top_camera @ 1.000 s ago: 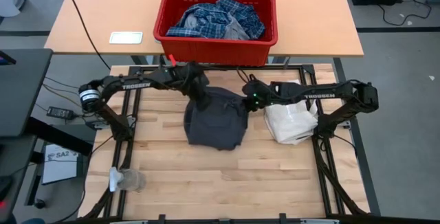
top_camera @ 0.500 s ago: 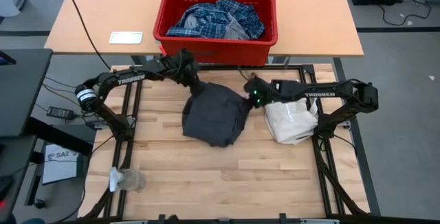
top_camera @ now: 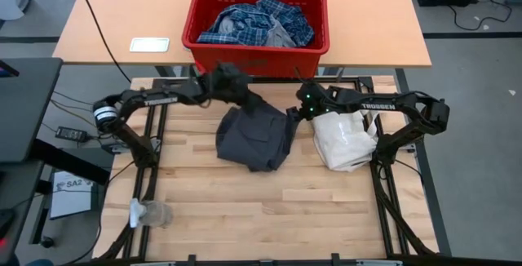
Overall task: Fold Laundry from Bin
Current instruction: Fold the black shorts
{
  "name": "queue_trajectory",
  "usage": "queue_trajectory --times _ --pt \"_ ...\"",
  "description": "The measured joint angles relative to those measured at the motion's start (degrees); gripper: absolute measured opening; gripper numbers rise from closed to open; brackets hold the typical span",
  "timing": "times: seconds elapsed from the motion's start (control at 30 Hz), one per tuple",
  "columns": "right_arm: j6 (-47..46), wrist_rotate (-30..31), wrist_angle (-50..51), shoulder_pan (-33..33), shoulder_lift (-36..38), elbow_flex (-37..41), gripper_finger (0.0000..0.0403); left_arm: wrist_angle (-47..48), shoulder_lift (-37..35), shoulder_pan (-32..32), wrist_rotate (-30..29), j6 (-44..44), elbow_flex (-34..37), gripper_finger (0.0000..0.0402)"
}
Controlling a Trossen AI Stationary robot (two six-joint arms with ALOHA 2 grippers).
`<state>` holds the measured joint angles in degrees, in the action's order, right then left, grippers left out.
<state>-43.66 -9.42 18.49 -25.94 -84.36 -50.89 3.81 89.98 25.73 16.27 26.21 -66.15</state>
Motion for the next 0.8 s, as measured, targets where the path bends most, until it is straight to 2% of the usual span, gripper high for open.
queue_trajectory --times 0.13,0.27,0.43,0.53,0.67,0.8 --pt "1.4 -5.3 -0.9 0.3 0.0 0.0 0.0197 -2.0 3.5 -3.9 -1.1 -1.6 0.0 0.0197" --pt "1.6 -5.6 -0.1 0.4 0.0 0.0 0.0173 -2.3 7.6 -6.7 -1.1 0.3 0.0 0.0186" --pt "0.9 -5.6 0.0 1.3 0.8 0.0 0.0148 -5.8 15.0 -8.9 -1.2 -2.5 0.0 0.0177" --pt "-0.8 -5.1 -1.0 3.7 2.1 0.0 0.014 -10.9 20.1 -8.0 -3.4 -4.9 0.0 0.0176" --pt "-2.5 -4.7 -4.0 8.4 2.9 -0.1 0.0132 -19.1 25.3 -4.4 -5.7 0.9 0.0 0.0176" --pt "-1.4 2.0 -9.7 12.5 0.7 -0.2 0.0124 -22.9 27.6 -3.1 -8.1 5.3 0.0 0.0176"
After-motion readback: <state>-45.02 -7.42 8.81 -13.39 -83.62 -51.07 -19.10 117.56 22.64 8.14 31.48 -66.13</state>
